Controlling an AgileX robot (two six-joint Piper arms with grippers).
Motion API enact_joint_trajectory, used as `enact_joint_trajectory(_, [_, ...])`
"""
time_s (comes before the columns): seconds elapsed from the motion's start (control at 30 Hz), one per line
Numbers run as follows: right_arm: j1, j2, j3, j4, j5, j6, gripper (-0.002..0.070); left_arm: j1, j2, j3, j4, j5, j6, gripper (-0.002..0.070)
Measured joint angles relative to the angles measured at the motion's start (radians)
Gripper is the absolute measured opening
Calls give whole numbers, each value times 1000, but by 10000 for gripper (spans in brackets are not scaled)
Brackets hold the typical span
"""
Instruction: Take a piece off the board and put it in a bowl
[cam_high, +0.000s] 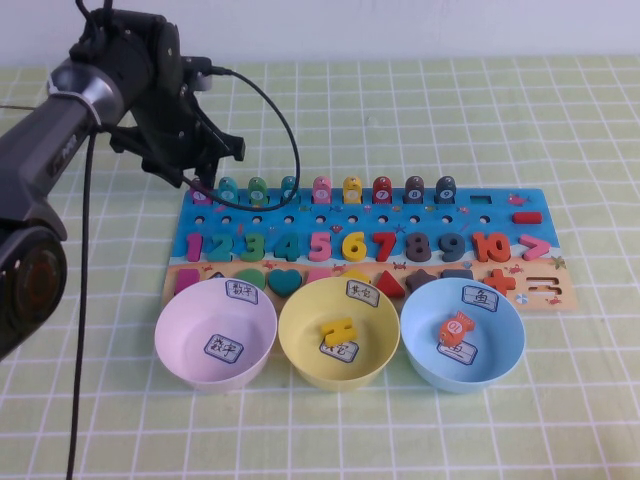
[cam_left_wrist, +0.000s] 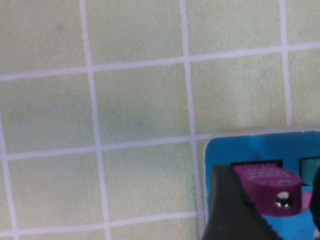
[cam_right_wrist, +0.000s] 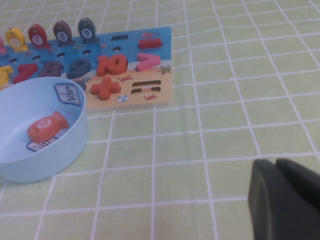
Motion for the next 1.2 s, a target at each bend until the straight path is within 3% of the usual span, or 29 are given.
enact_joint_trajectory(0.3, [0,0,0,0,0,0,-17,0,32,0,-8,6,14,293])
enact_joint_trajectory(0.47, [0,0,0,0,0,0,-17,0,32,0,-10,2,14,190])
enact_joint_trajectory(1.2, [0,0,0,0,0,0,-17,0,32,-103,1,74,23,190])
